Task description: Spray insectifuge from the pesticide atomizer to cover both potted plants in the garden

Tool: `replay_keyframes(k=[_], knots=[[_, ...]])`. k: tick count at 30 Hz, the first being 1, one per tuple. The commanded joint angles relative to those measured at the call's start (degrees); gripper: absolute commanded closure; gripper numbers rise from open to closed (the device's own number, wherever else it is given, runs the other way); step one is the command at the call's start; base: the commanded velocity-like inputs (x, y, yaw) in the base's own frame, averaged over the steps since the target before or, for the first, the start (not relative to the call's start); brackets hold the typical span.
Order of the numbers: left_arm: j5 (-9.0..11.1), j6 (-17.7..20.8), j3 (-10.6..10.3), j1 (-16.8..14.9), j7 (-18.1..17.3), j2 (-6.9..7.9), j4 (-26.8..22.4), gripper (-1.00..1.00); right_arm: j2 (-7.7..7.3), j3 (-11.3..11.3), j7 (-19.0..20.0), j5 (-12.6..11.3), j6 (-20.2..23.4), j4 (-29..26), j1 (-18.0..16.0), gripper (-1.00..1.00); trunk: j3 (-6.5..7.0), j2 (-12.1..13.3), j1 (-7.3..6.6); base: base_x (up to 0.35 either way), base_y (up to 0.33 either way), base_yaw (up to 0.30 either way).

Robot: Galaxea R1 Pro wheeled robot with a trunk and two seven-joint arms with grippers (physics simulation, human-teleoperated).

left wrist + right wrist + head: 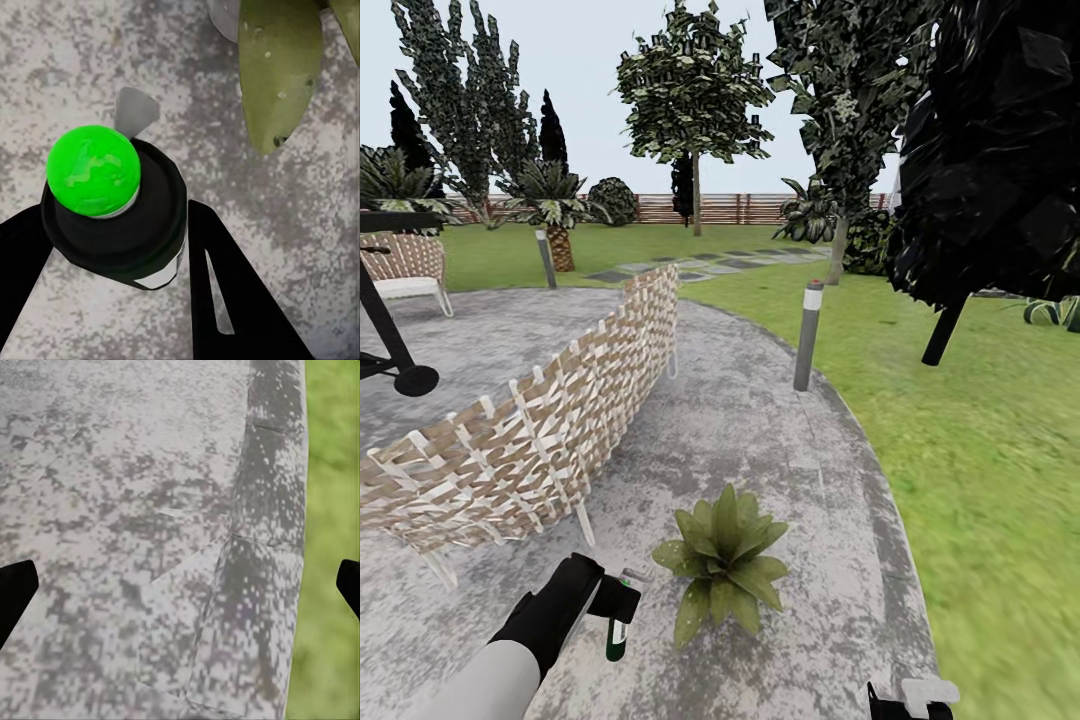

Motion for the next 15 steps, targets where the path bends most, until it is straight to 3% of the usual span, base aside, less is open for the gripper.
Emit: replay_keyframes(k=[1, 4, 8, 12, 15], knots=[[-0.57, 0.20, -0.01, -0.02, -0.46, 0.02, -0.09, 1.00, -0.02, -0.31, -0.29, 0.60, -0.19, 0.10, -0.05, -1.00, -0.05, -0.02, 0.00, 0.021, -0.015, 0.000], [-0.54, 0.23, 0.00, -0.02, -0.51, 0.02, -0.09, 1.00, -0.02, -0.31, -0.31, 0.60, -0.19, 0.10, -0.05, -1.00, -0.05, -0.02, 0.00, 0.006, -0.005, 0.024], [-0.53, 0.23, 0.00, -0.02, -0.50, 0.02, -0.09, 1.00, -0.02, -0.31, -0.31, 0.60, -0.19, 0.10, -0.05, -1.00, -0.05, -0.02, 0.00, 0.018, -0.002, 0.222], [-0.55, 0.23, 0.02, -0.02, -0.46, 0.02, -0.09, 1.00, -0.02, -0.27, -0.31, 0.60, -0.19, 0.10, -0.05, -1.00, -0.05, -0.02, 0.00, 0.178, -0.113, 0.263], [-0.55, 0.23, 0.01, -0.02, -0.44, 0.02, -0.09, 1.00, -0.02, -0.29, -0.31, 0.60, -0.19, 0.10, -0.05, -1.00, -0.05, -0.02, 0.00, 0.168, -0.113, 0.097]])
